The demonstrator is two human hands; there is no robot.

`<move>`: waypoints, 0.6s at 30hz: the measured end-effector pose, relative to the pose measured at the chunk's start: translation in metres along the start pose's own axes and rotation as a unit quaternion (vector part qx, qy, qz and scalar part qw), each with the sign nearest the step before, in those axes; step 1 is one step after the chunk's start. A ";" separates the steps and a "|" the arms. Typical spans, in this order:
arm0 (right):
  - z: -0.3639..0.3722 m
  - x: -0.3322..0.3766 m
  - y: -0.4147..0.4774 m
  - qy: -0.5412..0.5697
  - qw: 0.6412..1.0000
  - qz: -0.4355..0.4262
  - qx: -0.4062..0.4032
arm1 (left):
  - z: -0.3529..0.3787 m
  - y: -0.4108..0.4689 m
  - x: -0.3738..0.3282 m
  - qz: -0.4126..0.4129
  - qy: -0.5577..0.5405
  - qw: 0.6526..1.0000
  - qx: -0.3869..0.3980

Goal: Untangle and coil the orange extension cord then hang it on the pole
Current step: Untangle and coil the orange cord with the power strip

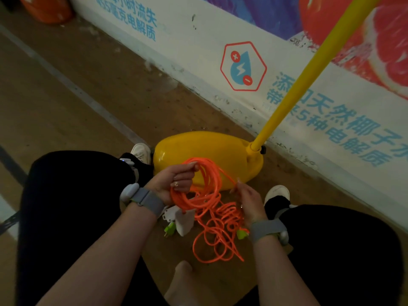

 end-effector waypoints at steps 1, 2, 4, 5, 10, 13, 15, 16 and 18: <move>0.005 -0.004 0.002 -0.021 1.000 -0.007 0.006 | -0.002 0.002 0.001 0.026 -0.029 0.999 -0.026; 0.010 -0.007 0.002 -0.048 0.998 -0.015 0.023 | -0.005 0.004 0.002 0.053 -0.052 0.995 -0.063; 0.018 -0.019 0.006 -0.140 0.987 -0.023 0.074 | -0.011 0.004 0.000 0.109 -0.076 0.979 -0.152; 0.020 -0.023 0.007 -0.192 0.976 -0.027 0.096 | -0.014 0.003 -0.002 0.136 -0.091 0.969 -0.188; 0.021 -0.039 0.006 -0.330 0.936 -0.055 0.111 | -0.038 -0.008 -0.017 0.238 -0.136 0.909 -0.314; 0.022 -0.041 0.007 -0.427 0.897 -0.063 0.098 | -0.047 -0.009 -0.013 0.265 -0.202 0.878 -0.342; 0.024 -0.039 0.004 -0.469 0.876 -0.073 0.082 | -0.042 -0.009 -0.010 0.282 -0.222 0.869 -0.340; 0.029 -0.038 0.001 -0.482 0.868 -0.078 0.088 | -0.042 -0.009 -0.010 0.288 -0.208 0.867 -0.350; 0.044 -0.033 -0.010 -0.496 0.853 -0.104 0.124 | -0.041 -0.010 -0.013 0.296 -0.111 0.858 -0.404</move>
Point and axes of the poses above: each hand's wrist, its own y-axis towards the middle knuckle, its own z-axis out of the palm, x = y × z, the point moved 4 cm from there along y, towards the middle knuckle, and after that the axes turned 5 degrees about -z, right-handed, at the moved point
